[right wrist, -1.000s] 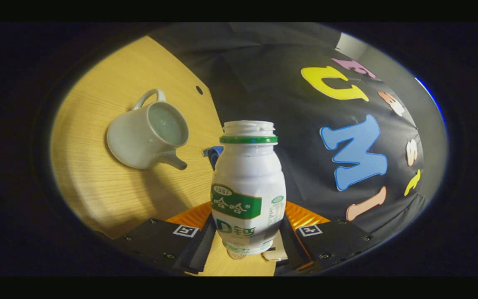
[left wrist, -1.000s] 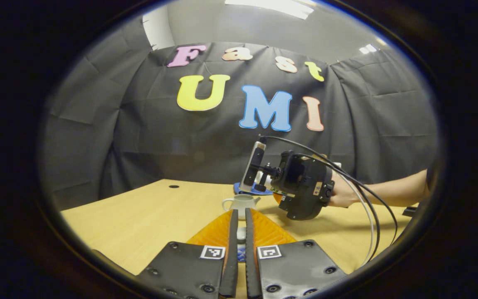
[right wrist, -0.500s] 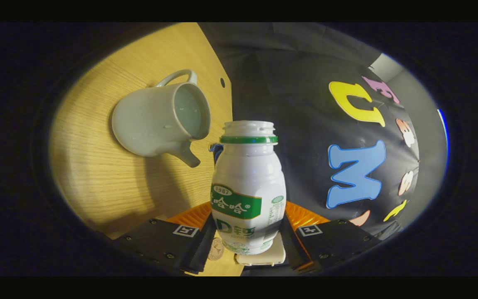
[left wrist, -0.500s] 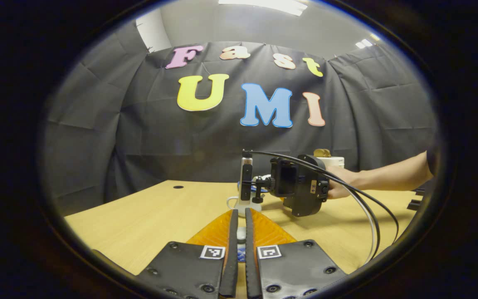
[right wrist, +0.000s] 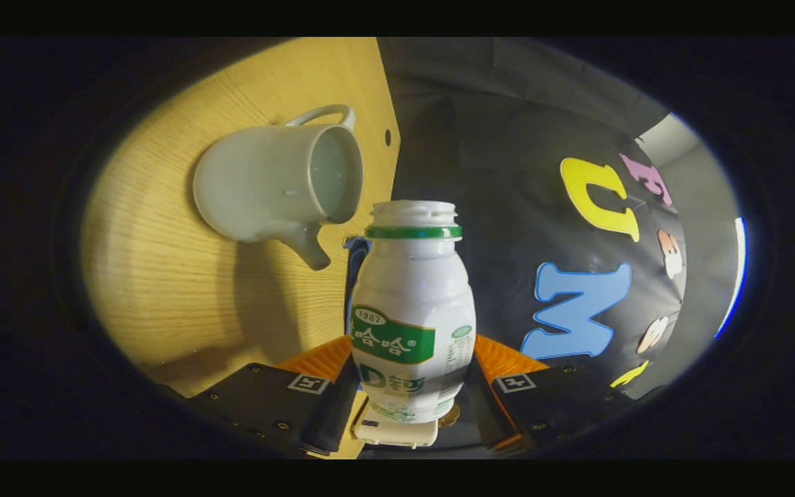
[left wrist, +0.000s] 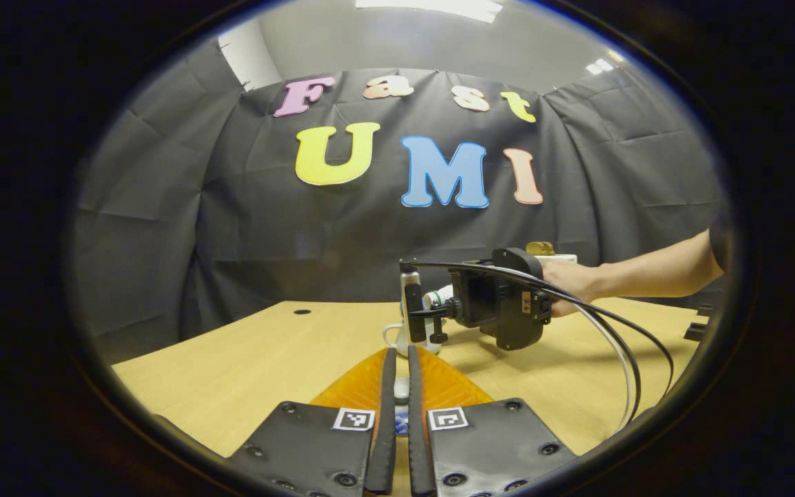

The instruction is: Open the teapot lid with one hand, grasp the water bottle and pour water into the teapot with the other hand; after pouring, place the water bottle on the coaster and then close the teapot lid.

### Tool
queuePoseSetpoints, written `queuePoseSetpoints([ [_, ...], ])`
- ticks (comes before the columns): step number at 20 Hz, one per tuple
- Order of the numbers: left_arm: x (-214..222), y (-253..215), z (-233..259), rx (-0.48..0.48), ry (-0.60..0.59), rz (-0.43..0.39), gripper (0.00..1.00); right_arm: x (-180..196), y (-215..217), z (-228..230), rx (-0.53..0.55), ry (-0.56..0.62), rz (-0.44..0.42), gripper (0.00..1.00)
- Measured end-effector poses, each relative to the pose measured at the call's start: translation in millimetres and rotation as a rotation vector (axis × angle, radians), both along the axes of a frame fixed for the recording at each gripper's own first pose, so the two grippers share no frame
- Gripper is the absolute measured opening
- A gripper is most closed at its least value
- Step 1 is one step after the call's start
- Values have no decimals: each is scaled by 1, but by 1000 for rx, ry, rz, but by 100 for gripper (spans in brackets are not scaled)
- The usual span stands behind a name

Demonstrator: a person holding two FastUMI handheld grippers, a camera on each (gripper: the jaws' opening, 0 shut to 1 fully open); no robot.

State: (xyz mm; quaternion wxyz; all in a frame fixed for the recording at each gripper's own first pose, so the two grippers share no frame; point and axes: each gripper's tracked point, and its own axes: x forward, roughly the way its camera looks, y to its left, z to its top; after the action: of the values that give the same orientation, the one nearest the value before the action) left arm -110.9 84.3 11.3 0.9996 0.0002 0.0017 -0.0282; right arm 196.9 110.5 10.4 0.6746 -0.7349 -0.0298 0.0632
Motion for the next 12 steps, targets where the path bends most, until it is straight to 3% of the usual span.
queuePoseSetpoints([
  [9, -1, 2, -2, 25, 3, 9, 14, 3, 9, 10, -87, -57, 42, 72],
  [10, -1, 2, -2, 30, 6, 15, 18, 4, 8, 10, -92, -61, 45, 72],
  [12, -1, 2, -1, 30, 7, 18, 14, 4, 10, 13, -107, -72, 50, 72],
])
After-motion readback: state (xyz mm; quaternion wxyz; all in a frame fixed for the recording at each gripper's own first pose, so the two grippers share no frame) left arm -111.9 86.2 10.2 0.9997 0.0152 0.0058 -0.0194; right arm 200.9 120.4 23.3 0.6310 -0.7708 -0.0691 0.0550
